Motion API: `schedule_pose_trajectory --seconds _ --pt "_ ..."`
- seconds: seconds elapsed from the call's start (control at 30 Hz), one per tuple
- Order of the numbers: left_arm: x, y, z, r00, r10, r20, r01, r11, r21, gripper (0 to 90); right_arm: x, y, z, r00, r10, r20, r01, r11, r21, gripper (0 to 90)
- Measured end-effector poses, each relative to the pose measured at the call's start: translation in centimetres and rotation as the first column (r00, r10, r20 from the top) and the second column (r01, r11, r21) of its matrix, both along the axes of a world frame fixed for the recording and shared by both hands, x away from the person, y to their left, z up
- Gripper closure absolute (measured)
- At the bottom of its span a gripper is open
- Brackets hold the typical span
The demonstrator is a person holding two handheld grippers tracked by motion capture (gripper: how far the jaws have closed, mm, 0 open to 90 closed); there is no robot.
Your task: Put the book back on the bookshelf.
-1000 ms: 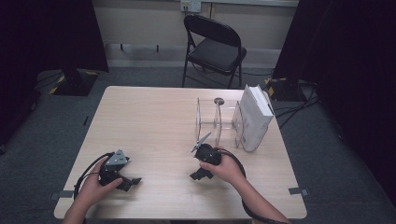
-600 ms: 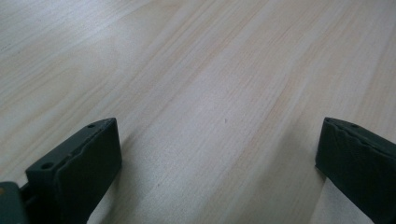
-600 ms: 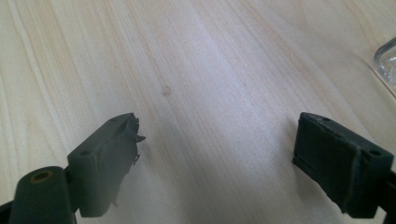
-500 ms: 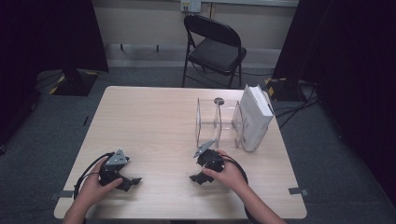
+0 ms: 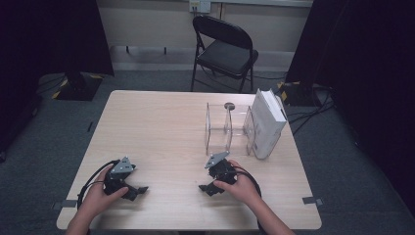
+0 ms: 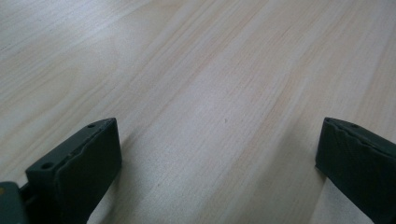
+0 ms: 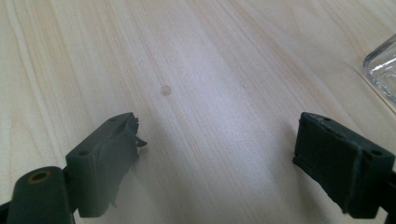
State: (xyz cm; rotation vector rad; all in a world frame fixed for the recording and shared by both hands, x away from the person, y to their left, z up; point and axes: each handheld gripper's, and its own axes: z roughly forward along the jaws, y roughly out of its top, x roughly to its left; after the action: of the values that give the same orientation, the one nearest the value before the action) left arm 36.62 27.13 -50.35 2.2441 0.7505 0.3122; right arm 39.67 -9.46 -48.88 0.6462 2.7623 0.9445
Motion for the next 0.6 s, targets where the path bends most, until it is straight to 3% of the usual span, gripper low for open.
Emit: schedule_pose_trajectory --seconds 0.6 --pt "0.0 0.0 0.0 1.0 0.0 0.0 0.0 1.0 0.0 0.0 -0.44 -0.58 -0.55 0.9995 -0.021 0.025 0.019 0.998 0.067 12.0"
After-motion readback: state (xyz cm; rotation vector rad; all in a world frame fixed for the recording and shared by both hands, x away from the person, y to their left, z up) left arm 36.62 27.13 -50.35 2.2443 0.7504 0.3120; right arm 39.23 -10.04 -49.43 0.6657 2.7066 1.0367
